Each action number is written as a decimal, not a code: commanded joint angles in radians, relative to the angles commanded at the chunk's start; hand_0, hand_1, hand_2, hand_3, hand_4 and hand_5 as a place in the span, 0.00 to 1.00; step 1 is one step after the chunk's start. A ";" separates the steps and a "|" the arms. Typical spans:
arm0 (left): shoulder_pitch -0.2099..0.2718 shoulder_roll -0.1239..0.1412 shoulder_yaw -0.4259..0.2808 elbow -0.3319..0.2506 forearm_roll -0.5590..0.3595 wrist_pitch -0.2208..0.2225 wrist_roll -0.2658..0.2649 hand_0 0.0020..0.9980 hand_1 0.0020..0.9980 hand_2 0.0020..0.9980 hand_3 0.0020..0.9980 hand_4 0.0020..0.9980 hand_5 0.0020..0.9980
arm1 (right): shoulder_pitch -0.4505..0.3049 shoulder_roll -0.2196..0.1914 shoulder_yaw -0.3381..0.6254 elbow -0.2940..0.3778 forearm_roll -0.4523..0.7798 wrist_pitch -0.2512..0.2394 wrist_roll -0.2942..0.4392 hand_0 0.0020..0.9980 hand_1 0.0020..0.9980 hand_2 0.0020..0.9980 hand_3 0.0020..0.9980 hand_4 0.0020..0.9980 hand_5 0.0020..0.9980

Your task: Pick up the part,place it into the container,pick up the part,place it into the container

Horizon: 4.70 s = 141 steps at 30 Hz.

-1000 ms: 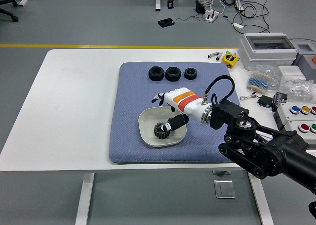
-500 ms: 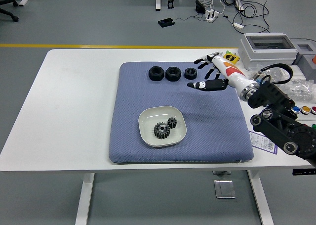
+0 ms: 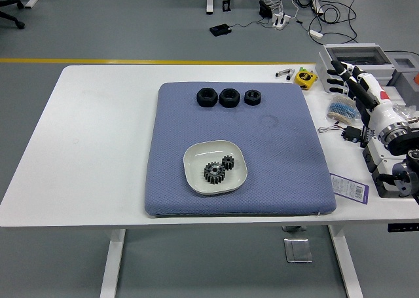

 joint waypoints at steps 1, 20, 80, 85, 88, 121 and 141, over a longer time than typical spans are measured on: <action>0.002 0.000 -0.004 0.000 0.006 0.000 0.002 0.73 0.67 0.69 0.58 0.59 0.59 | -0.028 -0.002 0.028 0.021 0.052 0.002 0.005 0.77 0.77 0.82 0.84 1.00 0.92; -0.001 -0.001 -0.001 0.000 0.013 -0.002 -0.001 0.73 0.67 0.69 0.58 0.59 0.58 | -0.267 0.062 0.309 0.141 0.008 0.060 -0.026 0.81 0.78 0.82 0.85 1.00 0.99; 0.011 -0.012 -0.038 0.005 0.046 0.006 0.014 0.73 0.66 0.69 0.58 0.59 0.58 | -0.286 0.073 0.302 0.127 -0.026 0.071 -0.055 0.81 0.77 0.80 0.82 1.00 1.00; 0.014 -0.013 -0.045 0.005 0.056 0.006 0.016 0.73 0.66 0.69 0.58 0.59 0.59 | -0.289 0.071 0.300 0.127 -0.026 0.070 -0.055 0.81 0.77 0.80 0.82 1.00 0.99; 0.018 -0.011 -0.033 0.002 0.033 0.004 0.013 0.73 0.67 0.69 0.58 0.59 0.59 | -0.291 0.070 0.298 0.126 -0.026 0.069 -0.056 0.80 0.77 0.80 0.82 1.00 0.99; 0.018 -0.042 -0.048 0.016 -0.214 -0.058 0.042 0.76 0.76 0.84 0.61 0.62 0.60 | -0.298 0.070 0.327 0.123 -0.039 0.072 -0.061 0.79 0.77 0.80 0.81 1.00 0.98; 0.014 -0.047 -0.030 0.024 -0.171 -0.034 0.012 0.75 0.73 0.80 0.62 0.68 0.65 | -0.287 0.075 0.303 0.131 -0.028 0.070 -0.055 0.79 0.77 0.80 0.81 1.00 0.97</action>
